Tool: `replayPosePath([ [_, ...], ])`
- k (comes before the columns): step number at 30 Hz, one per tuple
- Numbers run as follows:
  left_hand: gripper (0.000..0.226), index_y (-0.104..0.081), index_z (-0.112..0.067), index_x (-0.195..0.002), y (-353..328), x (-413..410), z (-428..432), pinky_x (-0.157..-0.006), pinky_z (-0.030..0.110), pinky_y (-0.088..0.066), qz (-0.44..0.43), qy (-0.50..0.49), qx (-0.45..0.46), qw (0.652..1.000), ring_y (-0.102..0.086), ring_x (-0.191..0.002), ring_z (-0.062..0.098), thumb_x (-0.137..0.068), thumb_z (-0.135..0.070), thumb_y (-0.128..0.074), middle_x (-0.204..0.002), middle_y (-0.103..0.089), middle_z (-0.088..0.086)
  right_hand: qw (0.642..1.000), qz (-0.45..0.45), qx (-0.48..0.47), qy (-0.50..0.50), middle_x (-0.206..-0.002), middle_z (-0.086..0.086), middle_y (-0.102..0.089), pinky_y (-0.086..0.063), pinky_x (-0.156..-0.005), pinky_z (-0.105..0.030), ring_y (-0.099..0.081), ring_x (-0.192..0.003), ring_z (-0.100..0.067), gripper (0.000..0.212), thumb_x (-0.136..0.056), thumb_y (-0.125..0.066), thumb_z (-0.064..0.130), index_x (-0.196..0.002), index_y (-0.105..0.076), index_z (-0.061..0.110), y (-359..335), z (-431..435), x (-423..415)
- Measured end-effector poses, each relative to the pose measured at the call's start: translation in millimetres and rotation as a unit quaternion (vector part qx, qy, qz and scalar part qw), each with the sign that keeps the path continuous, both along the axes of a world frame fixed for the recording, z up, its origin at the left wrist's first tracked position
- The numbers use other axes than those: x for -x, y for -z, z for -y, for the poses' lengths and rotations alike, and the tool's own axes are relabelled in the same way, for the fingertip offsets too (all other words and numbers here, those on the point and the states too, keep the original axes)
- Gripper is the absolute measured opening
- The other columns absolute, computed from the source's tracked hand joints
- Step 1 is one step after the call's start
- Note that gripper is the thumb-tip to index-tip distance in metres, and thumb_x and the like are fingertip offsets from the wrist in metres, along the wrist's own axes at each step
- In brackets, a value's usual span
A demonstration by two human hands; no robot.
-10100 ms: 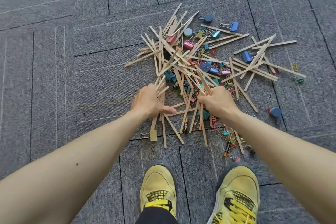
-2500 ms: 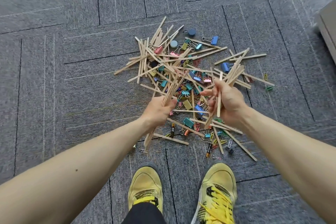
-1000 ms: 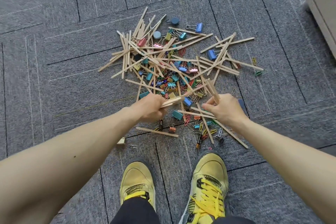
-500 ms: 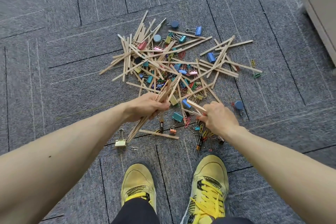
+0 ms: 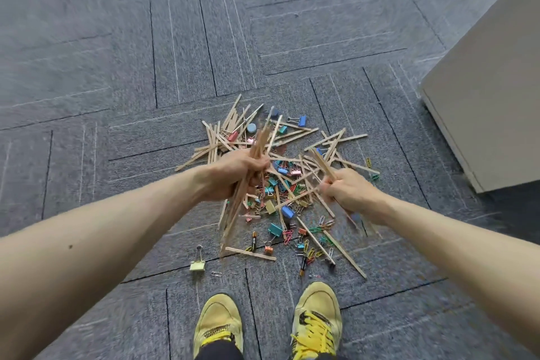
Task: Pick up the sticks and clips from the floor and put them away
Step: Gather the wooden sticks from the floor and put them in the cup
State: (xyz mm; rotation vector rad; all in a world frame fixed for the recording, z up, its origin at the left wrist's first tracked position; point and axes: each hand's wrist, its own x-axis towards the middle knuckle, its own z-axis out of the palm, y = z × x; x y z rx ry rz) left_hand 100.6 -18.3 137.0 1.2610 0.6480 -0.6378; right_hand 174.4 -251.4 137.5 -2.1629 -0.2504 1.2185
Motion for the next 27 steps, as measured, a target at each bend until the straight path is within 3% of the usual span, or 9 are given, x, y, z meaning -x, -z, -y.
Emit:
replayPosePath([
  [4, 0.019, -0.052, -0.009, -0.090, -81.6, -6.6, 4.7, -0.052, 0.025, -0.045, 0.058, -0.040, 0.053, 0.996, -0.043, -0.056, 0.013, -0.102, -0.018, -0.041, -0.067, -0.047, 0.000, 0.995, -0.011, -0.073, 0.069, -0.065, 0.002, -0.051, -0.031, -0.042, -0.015, -0.037, -0.047, -0.005, 0.026, -0.102, -0.050, 0.023, -0.086, -0.061, 0.005, -84.0, -2.9, -2.1],
  [8, 0.022, -0.051, -0.011, -0.085, -178.9, 1.2, 18.6, -0.051, 0.024, -0.040, 0.126, -0.053, 0.093, 0.986, -0.040, -0.054, 0.012, -0.102, -0.017, -0.037, -0.069, -0.045, 0.001, 0.977, 0.002, -0.154, 0.148, -0.047, 0.010, -0.047, -0.028, -0.034, -0.013, -0.036, -0.033, -0.001, 0.034, -0.102, -0.052, 0.025, -0.070, -0.053, 0.013, -187.4, 2.4, 12.0],
  [14, 0.009, -0.054, -0.011, -0.082, -330.7, 37.6, 50.7, -0.046, 0.022, -0.038, 0.230, -0.101, 0.141, 0.958, -0.043, -0.048, 0.011, -0.085, -0.019, -0.052, -0.072, -0.048, 0.004, 0.949, 0.064, -0.224, 0.212, -0.052, 0.001, -0.048, -0.025, -0.034, -0.017, -0.037, -0.036, -0.008, 0.038, -0.102, -0.051, 0.033, -0.068, -0.055, 0.017, -345.4, 33.0, 53.2],
  [22, 0.006, -0.054, -0.013, -0.081, -493.4, 110.2, 122.3, -0.043, 0.021, -0.034, 0.336, -0.095, 0.166, 0.922, -0.036, -0.048, 0.010, -0.082, -0.019, -0.054, -0.072, -0.045, 0.002, 0.877, 0.156, -0.343, 0.298, -0.055, 0.001, -0.050, -0.030, -0.034, -0.019, -0.045, -0.043, -0.009, 0.028, -0.101, -0.054, 0.024, -0.076, -0.054, 0.014, -517.6, 105.1, 142.4],
  [24, 0.008, -0.054, -0.013, -0.080, -519.3, 126.0, 138.9, -0.043, 0.021, -0.035, 0.350, -0.099, 0.168, 0.916, -0.035, -0.049, 0.010, -0.085, -0.020, -0.054, -0.073, -0.045, 0.002, 0.853, 0.161, -0.384, 0.315, -0.064, -0.001, -0.050, -0.035, -0.041, -0.018, -0.046, -0.049, -0.010, 0.021, -0.101, -0.053, 0.020, -0.082, -0.053, 0.013, -549.8, 122.0, 166.4],
  [27, 0.021, -0.054, -0.013, -0.079, -550.2, 143.2, 164.2, -0.043, 0.021, -0.036, 0.368, -0.091, 0.178, 0.908, -0.034, -0.049, 0.010, -0.097, -0.018, -0.046, -0.072, -0.042, 0.002, 0.840, 0.200, -0.384, 0.328, -0.062, 0.000, -0.049, -0.029, -0.041, -0.023, -0.045, -0.048, -0.010, 0.024, -0.102, -0.053, 0.025, -0.079, -0.053, 0.017, -580.8, 143.6, 195.0],
])
